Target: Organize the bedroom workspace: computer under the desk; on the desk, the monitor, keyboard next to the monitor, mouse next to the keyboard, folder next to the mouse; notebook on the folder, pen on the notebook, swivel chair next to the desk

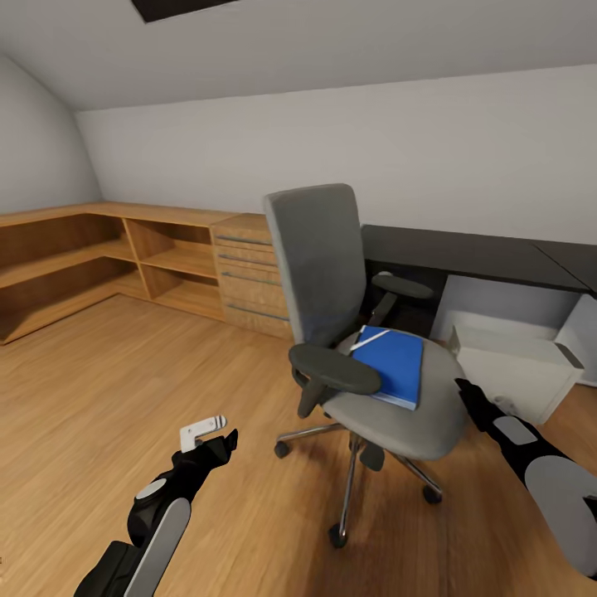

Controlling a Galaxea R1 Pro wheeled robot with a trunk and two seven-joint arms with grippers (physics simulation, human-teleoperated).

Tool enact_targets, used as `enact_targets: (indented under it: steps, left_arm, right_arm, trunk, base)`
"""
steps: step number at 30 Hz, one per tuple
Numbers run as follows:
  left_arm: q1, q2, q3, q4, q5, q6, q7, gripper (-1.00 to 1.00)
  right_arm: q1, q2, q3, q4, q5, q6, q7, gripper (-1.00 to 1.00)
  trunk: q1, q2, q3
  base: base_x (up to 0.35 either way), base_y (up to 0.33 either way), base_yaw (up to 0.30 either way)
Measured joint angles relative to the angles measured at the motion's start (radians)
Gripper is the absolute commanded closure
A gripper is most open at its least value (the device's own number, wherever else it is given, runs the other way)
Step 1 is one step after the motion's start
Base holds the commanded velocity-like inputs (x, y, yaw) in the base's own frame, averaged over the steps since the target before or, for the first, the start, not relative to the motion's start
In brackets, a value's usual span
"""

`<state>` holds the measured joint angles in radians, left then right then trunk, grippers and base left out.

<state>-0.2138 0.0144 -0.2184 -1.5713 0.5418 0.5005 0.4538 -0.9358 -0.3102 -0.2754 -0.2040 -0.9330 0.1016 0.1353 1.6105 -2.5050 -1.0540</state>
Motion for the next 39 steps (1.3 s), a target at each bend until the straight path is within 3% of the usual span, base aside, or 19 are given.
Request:
enact_targets:
  steps: [12, 27, 39]
  left_arm:
    - [0.000, 0.000, 0.000, -0.001, 0.000, 0.000, 0.000, -1.00]
    - [0.000, -0.001, 0.000, 0.000, 0.002, 0.000, 0.001, -1.00]
    - [0.000, -0.001, -0.001, 0.001, 0.002, 0.000, 0.001, -1.00]
  right_arm:
    - [-0.001, 0.003, -0.013, -0.004, 0.003, -0.002, 0.002, -1.00]
    - [0.000, -0.031, -0.004, 0.000, 0.006, -0.002, 0.004, -1.00]
    - [-0.001, -0.031, -0.010, -0.002, 0.008, -0.001, 0.002, -1.00]
  trunk:
    - [0.000, 0.000, 0.000]
    - [0.000, 0.000, 0.000]
    - [0.000, 0.000, 0.000]
  base:
    - [0.000, 0.000, 0.254]
    - [0.000, 0.000, 0.273]
    - [0.000, 0.000, 0.273]
